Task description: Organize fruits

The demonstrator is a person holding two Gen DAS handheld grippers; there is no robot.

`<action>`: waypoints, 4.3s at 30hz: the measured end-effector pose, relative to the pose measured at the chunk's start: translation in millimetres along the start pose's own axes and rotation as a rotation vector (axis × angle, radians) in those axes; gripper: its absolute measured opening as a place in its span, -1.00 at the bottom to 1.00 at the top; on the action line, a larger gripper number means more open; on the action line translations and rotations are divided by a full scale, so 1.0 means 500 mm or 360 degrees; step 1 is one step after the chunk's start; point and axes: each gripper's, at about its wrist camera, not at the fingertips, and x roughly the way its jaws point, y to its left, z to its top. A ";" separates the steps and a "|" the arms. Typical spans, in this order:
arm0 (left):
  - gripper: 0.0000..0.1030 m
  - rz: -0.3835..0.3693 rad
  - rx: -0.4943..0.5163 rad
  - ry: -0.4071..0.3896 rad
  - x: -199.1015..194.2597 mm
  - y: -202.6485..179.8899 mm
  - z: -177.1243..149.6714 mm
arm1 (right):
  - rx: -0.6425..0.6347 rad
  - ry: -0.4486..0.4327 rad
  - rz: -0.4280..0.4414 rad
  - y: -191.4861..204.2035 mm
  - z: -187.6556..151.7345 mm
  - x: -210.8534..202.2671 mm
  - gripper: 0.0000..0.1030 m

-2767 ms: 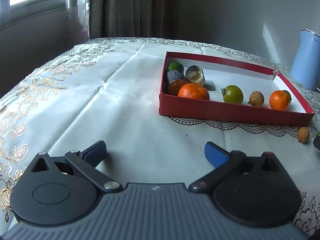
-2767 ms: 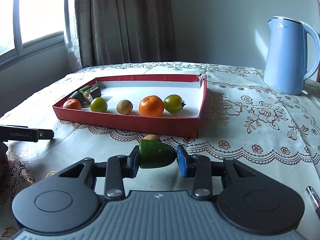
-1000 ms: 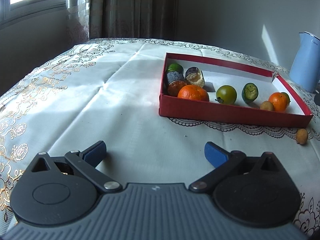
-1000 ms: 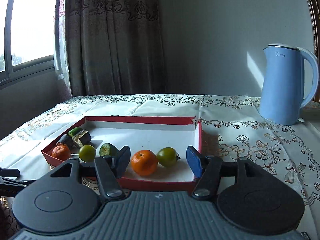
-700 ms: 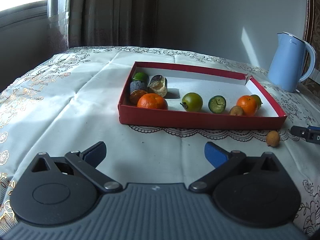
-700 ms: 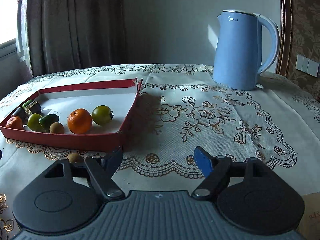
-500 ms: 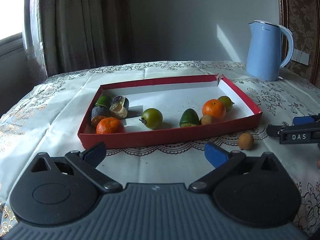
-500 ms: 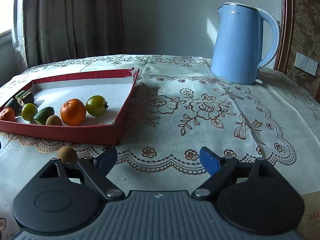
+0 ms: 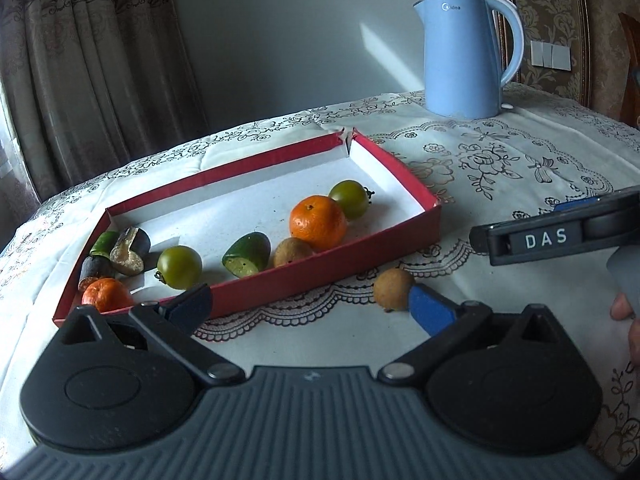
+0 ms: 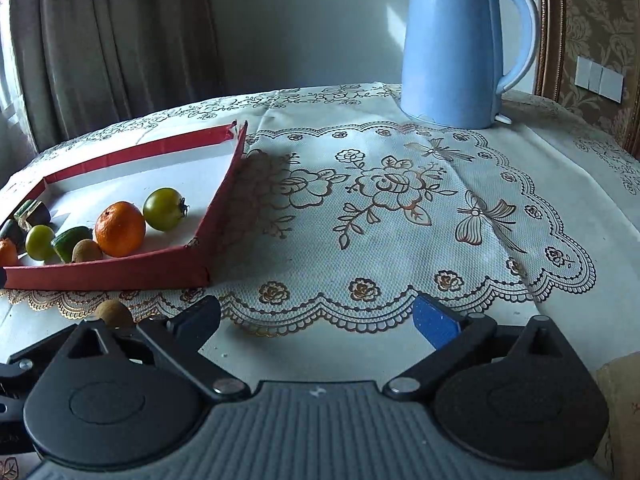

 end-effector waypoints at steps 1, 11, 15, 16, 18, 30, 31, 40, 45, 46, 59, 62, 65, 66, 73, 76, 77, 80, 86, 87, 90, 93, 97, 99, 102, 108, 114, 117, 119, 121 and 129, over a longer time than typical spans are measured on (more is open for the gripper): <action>1.00 -0.0003 -0.0001 0.0007 0.004 -0.004 0.002 | 0.0037 -0.0012 0.0018 -0.008 0.001 -0.002 1.00; 0.98 0.0026 -0.0076 0.0068 0.048 -0.035 0.023 | 0.0138 -0.0048 0.0087 -0.033 0.002 -0.005 1.00; 0.67 -0.0004 -0.0084 0.0108 0.054 -0.037 0.021 | 0.0147 -0.0051 0.0095 -0.033 0.003 -0.005 1.00; 0.58 -0.0034 -0.0097 0.0133 0.058 -0.035 0.019 | 0.0147 -0.0051 0.0094 -0.033 0.003 -0.005 1.00; 0.41 -0.0077 -0.0142 0.0134 0.057 -0.031 0.018 | 0.0148 -0.0051 0.0096 -0.032 0.003 -0.004 1.00; -0.53 -0.0176 -0.0091 0.0076 0.030 -0.056 0.006 | 0.0167 -0.0059 0.0110 -0.037 0.002 -0.006 1.00; -0.53 -0.0178 -0.0106 0.0072 0.025 -0.052 0.005 | 0.0170 -0.0060 0.0113 -0.038 0.002 -0.006 1.00; -0.53 -0.0104 -0.0223 -0.0050 -0.050 0.028 0.000 | 0.0166 -0.0057 0.0108 -0.037 0.003 -0.006 1.00; -0.53 0.0012 -0.0309 -0.0066 -0.053 0.109 -0.002 | 0.0122 -0.0039 0.0074 -0.028 0.003 -0.003 1.00; -0.53 0.0033 -0.0340 -0.0068 -0.051 0.133 0.002 | 0.0110 -0.0034 0.0065 -0.025 0.003 -0.003 1.00; -0.53 0.0269 -0.0397 -0.0118 0.019 0.250 0.087 | 0.0052 -0.0011 0.0017 -0.013 0.004 0.002 1.00; -0.53 0.0264 -0.0409 -0.0096 0.040 0.252 0.093 | 0.0043 -0.0007 0.0011 -0.012 0.004 0.002 1.00; -0.53 0.0268 -0.0415 -0.0069 0.061 0.252 0.094 | 0.0037 -0.0005 0.0005 -0.011 0.005 0.003 1.00; -0.53 0.0265 -0.0423 -0.0057 0.068 0.254 0.094 | 0.0035 -0.0004 0.0004 -0.010 0.005 0.003 1.00; 0.05 0.0314 -0.0447 -0.0040 0.087 0.259 0.087 | 0.0034 -0.0003 0.0004 -0.010 0.005 0.003 1.00; 0.52 0.0345 -0.0448 -0.0069 0.082 0.259 0.084 | 0.0034 -0.0003 0.0004 -0.010 0.005 0.003 1.00; 0.56 0.0347 -0.0447 -0.0071 0.081 0.261 0.084 | 0.0034 -0.0003 0.0004 -0.010 0.005 0.003 1.00; 0.72 0.0337 -0.0458 -0.0060 0.073 0.266 0.079 | 0.0034 -0.0003 0.0004 -0.009 0.004 0.003 1.00; 1.00 0.0321 -0.0487 -0.0091 0.014 0.280 0.045 | 0.0030 -0.0001 0.0002 -0.008 0.004 0.004 1.00; 1.00 0.0318 -0.0495 -0.0088 0.001 0.284 0.034 | 0.0027 0.0000 0.0000 -0.008 0.004 0.003 1.00; 1.00 0.0304 -0.0527 -0.0066 -0.036 0.298 -0.003 | 0.0008 0.0008 -0.0014 -0.005 0.005 0.003 1.00; 1.00 0.0333 -0.0541 -0.0054 -0.065 0.309 -0.048 | -0.0012 0.0016 -0.0030 0.000 0.005 0.003 1.00; 1.00 0.0334 -0.0559 -0.0140 -0.111 0.310 -0.100 | -0.0082 -0.0092 -0.0032 0.016 -0.002 -0.021 1.00; 1.00 0.0336 -0.0549 -0.0211 -0.131 0.303 -0.112 | -0.0124 -0.0208 0.0012 0.039 -0.014 -0.054 1.00; 1.00 0.0372 -0.0505 -0.0249 -0.148 0.287 -0.111 | -0.0272 -0.0442 0.0073 0.100 -0.035 -0.110 1.00; 1.00 0.0444 -0.0452 -0.0176 -0.146 0.266 -0.100 | -0.0520 -0.0655 -0.0111 0.218 -0.056 -0.166 1.00; 1.00 0.0405 -0.0519 -0.0138 -0.145 0.273 -0.099 | -0.0491 -0.0604 0.0030 0.249 -0.068 -0.189 1.00; 1.00 0.0415 -0.0554 -0.0093 -0.141 0.280 -0.099 | -0.0503 -0.0600 0.0035 0.260 -0.077 -0.193 1.00; 1.00 0.0409 -0.0565 -0.0082 -0.140 0.284 -0.101 | -0.0512 -0.0591 0.0045 0.265 -0.083 -0.194 1.00; 1.00 0.0423 -0.0572 -0.0083 -0.140 0.288 -0.104 | -0.0519 -0.0580 0.0056 0.270 -0.089 -0.194 1.00; 1.00 0.0395 -0.0651 -0.0061 -0.143 0.308 -0.109 | -0.0549 -0.0579 0.0095 0.289 -0.099 -0.201 1.00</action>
